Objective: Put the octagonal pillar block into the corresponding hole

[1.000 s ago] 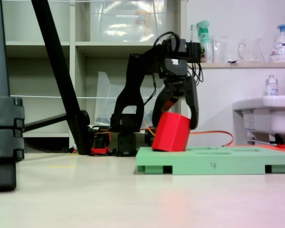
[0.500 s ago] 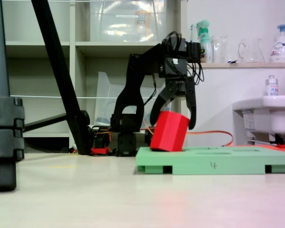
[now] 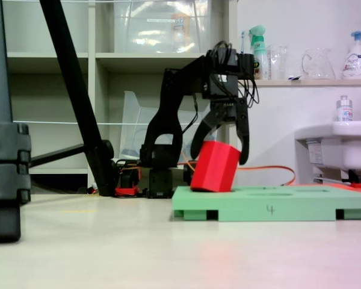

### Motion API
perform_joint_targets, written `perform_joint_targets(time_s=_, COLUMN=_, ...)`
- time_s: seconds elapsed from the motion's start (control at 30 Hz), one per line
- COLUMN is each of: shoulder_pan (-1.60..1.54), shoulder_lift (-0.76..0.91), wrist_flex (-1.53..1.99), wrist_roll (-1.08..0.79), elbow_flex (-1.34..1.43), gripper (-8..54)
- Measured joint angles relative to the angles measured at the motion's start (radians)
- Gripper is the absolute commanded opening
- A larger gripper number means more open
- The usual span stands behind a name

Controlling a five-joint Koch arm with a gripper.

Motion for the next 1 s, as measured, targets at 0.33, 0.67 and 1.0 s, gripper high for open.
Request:
perform_joint_targets(time_s=0.33, shoulder_pan=-0.002, shoulder_lift=0.020, wrist_flex=0.012, wrist_roll=0.000, elbow_flex=0.002, gripper=20.7)
perform_joint_targets(time_s=0.67, shoulder_pan=-0.002, shoulder_lift=0.005, wrist_flex=0.012, wrist_roll=0.000, elbow_flex=0.002, gripper=20.7)
perform_joint_targets(time_s=1.0, shoulder_pan=-0.008, shoulder_lift=-0.069, wrist_flex=0.012, wrist_roll=-0.003, elbow_flex=-0.020, gripper=20.8)
